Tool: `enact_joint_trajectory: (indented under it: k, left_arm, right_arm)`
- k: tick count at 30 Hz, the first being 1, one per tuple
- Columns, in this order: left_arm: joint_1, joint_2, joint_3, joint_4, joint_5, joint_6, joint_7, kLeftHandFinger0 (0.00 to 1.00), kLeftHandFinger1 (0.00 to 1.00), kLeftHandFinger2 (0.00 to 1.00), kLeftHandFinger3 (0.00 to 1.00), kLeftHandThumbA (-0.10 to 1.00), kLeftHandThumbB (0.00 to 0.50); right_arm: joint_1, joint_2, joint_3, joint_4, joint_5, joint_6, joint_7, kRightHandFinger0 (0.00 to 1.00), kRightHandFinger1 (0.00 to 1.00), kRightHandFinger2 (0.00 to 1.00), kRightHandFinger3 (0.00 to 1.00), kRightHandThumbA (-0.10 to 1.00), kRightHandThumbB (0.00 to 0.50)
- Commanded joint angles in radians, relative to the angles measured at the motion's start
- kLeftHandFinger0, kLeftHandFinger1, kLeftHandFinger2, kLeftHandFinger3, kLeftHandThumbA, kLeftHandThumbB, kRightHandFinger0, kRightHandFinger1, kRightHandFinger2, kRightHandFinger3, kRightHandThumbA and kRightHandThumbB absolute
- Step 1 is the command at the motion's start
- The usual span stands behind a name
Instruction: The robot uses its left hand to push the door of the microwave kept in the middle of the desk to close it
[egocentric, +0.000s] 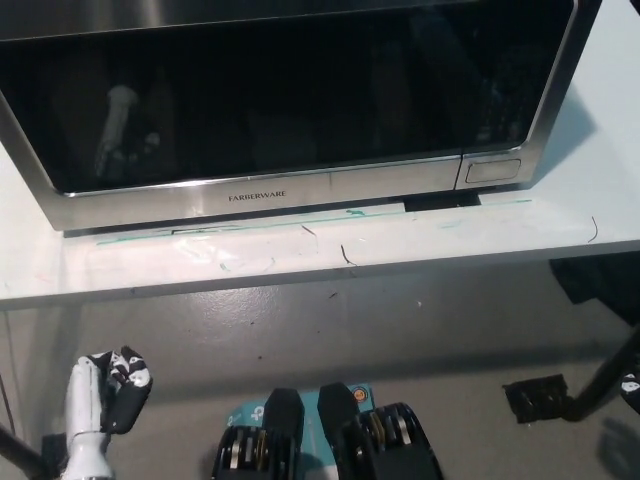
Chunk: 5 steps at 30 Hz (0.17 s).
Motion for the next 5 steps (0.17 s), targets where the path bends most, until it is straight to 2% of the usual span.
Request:
enact_joint_trajectory:
  k: [1, 3, 5]
  left_arm:
    - [-0.039, -0.006, 0.021, 0.016, -0.045, 0.066, 0.031, 0.0, 0.02, 0.14, 0.31, -0.1, 0.0]
    - [-0.057, -0.016, 0.029, 0.045, -0.055, 0.081, 0.038, 0.0, 0.0, 0.11, 0.3, -0.08, 0.019]
    - [-0.057, -0.016, 0.028, 0.049, -0.052, 0.08, 0.041, 0.0, 0.0, 0.13, 0.3, -0.1, 0.008]
  right_arm:
    - [-0.039, -0.027, -0.005, -0.007, 0.005, -0.039, -0.005, 0.66, 0.64, 0.68, 0.65, 0.34, 0.04]
    - [-0.041, -0.026, -0.009, -0.009, 0.008, -0.029, -0.01, 0.62, 0.61, 0.66, 0.64, 0.33, 0.042]
    - [-0.04, -0.028, -0.004, -0.01, -0.001, -0.027, -0.014, 0.64, 0.63, 0.68, 0.65, 0.34, 0.043]
